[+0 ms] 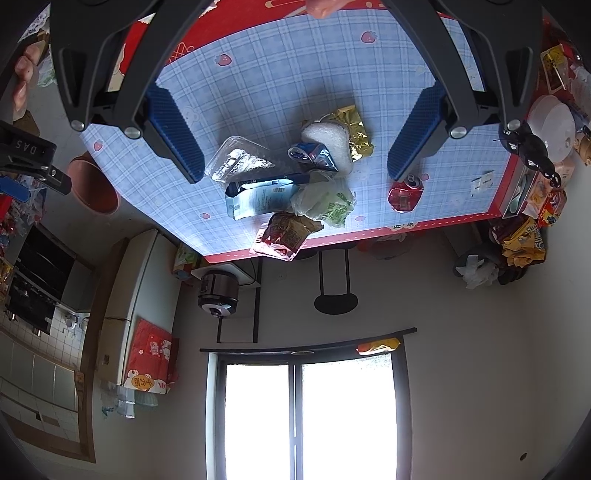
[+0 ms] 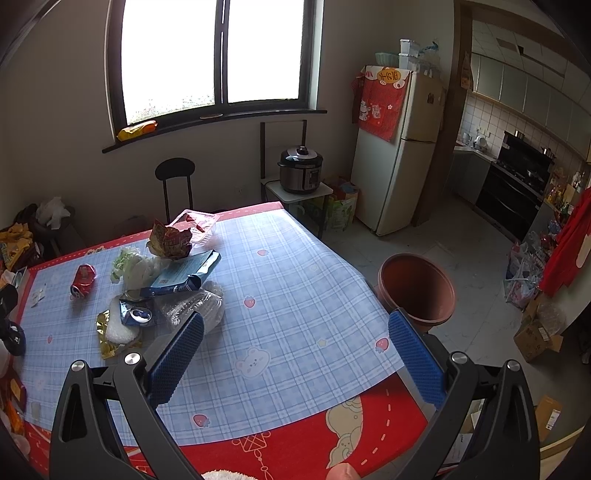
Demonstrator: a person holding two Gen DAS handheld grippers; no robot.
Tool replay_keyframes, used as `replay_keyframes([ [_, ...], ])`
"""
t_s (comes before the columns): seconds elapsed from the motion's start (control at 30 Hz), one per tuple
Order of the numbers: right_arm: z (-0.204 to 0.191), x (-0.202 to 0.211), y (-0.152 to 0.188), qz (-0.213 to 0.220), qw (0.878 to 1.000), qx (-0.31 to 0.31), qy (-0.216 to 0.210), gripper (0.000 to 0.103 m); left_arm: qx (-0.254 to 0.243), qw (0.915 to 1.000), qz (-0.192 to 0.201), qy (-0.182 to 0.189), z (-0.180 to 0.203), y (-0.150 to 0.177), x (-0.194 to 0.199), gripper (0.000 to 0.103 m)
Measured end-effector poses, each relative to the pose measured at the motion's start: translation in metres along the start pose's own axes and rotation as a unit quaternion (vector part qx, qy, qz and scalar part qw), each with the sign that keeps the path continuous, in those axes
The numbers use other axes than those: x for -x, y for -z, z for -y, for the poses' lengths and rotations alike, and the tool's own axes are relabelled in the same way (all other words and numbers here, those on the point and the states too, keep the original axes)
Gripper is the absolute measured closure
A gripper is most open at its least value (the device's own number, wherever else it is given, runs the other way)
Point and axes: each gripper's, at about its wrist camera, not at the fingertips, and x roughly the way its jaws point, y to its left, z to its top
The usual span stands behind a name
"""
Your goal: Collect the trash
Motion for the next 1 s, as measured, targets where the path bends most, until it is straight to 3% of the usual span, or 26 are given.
replay_keyframes([
  [1.0, -0.0032, -0.0048, -0.0011, -0.012, 1.000, -0.001, -0.004, 0.005, -0.001, 1.0000, -0.004, 0.008, 0.0054, 0.0066, -0.0080, 0.005],
])
